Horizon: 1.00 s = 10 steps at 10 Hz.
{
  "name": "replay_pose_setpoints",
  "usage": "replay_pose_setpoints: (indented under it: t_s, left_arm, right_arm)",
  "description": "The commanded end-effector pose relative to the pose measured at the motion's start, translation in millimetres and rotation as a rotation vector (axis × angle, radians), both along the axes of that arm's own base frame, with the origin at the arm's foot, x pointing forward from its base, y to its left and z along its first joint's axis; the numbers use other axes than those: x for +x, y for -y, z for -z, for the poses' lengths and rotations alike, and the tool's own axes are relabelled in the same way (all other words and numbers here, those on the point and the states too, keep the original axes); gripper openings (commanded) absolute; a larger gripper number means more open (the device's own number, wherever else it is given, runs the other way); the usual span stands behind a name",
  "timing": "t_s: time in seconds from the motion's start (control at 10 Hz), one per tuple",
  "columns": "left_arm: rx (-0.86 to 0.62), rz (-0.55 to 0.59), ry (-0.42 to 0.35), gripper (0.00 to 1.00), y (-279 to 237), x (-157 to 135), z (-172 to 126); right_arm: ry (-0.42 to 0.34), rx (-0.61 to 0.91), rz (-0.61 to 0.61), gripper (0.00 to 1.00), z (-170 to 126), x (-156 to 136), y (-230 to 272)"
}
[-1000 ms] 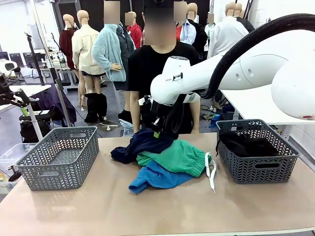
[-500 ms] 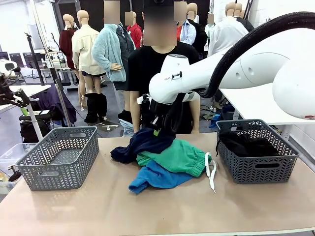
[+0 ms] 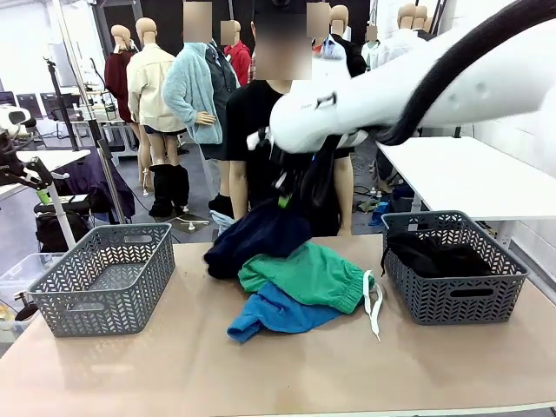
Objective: Sort the tops and bottoms.
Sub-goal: Lift clothes from the center of the table with your right hand.
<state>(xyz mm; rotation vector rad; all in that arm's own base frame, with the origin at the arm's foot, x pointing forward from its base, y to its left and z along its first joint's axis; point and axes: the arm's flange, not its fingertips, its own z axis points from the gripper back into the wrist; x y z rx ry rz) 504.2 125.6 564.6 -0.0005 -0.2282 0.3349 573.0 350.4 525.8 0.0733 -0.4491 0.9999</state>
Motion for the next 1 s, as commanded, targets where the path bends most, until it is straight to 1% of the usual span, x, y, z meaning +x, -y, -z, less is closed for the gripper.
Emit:
replay_pose_setpoints:
  t_s: [0.0,0.1,0.2,0.3,0.4,0.5,0.7,0.8,0.9]
  left_arm:
    - [0.019,-0.021,-0.007,1.0,1,-2,0]
    - [0.019,-0.021,-0.007,1.0,1,-2,0]
    - [0.019,-0.021,-0.007,1.0,1,-2,0]
    - [0.019,-0.021,-0.007,1.0,1,-2,0]
    - [0.019,-0.021,-0.007,1.0,1,-2,0]
    - [0.019,-0.021,-0.007,1.0,1,-2,0]
    - [0.019,-0.021,-0.007,1.0,1,-2,0]
    - [0.019,-0.021,-0.007,1.0,1,-2,0]
    - [0.019,-0.021,-0.007,1.0,1,-2,0]
  right_arm:
    - [0.2,-0.058,0.073,0.0,-65,-62,35]
    - [0.256,-0.037,0.07,0.0,-99,-78,44]
    - [0.31,-0.016,0.095,0.0,-127,-94,53]
    - [0.354,0.006,0.116,0.0,-148,-111,60]
    - [0.386,0.033,0.128,0.0,-168,-125,66]
    - [0.413,0.038,0.167,0.0,-183,-141,74]
    - [0.439,0.053,0.217,0.0,-200,-170,87]
    - [0.443,0.061,0.218,0.0,-201,-182,91]
    - [0.446,0.069,0.219,0.0,-202,-186,94]
